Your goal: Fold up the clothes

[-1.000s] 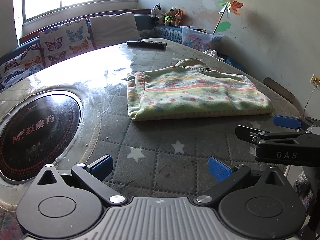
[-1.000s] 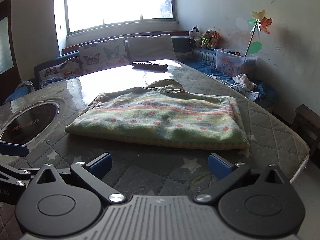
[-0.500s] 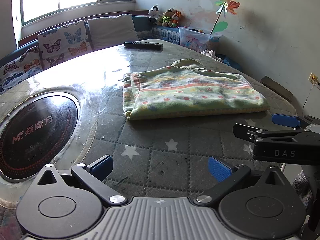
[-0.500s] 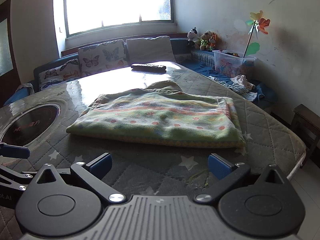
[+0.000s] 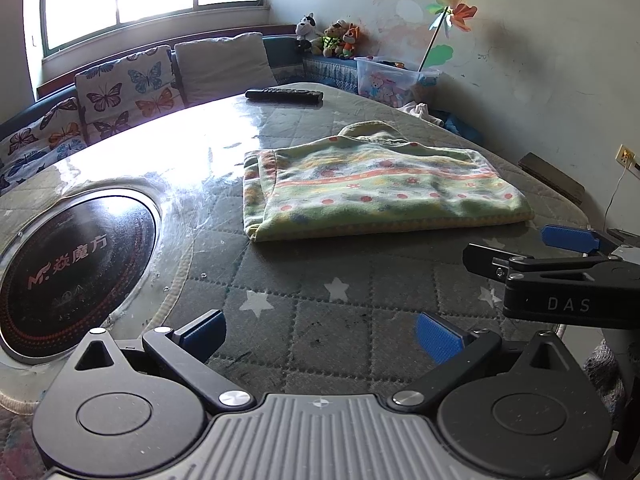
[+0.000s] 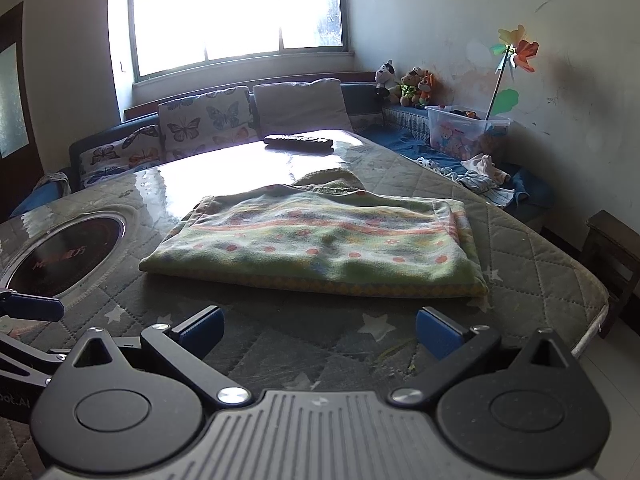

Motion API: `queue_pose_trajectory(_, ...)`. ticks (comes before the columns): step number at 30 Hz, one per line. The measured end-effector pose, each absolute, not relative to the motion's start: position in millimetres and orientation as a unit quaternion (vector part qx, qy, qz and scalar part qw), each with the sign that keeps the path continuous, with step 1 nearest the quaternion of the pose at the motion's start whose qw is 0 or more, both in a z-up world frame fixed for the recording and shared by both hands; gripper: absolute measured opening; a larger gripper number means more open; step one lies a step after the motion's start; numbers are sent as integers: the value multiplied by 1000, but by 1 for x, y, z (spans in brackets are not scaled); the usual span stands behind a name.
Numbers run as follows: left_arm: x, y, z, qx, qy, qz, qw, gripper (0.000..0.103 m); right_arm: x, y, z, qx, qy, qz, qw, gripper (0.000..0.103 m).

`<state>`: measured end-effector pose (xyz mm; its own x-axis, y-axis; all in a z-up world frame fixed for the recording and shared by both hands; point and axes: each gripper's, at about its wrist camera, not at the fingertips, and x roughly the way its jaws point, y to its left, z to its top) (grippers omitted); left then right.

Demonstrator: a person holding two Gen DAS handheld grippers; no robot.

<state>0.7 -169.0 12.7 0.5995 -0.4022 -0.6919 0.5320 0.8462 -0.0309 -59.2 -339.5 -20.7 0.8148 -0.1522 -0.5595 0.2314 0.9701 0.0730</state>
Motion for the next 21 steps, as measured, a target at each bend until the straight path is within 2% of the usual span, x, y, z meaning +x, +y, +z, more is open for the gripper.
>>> queue_pose_trajectory(21,-1,-177,13,100,361,-265,888,103,-59,-343,-22,77,288,-106,949,103)
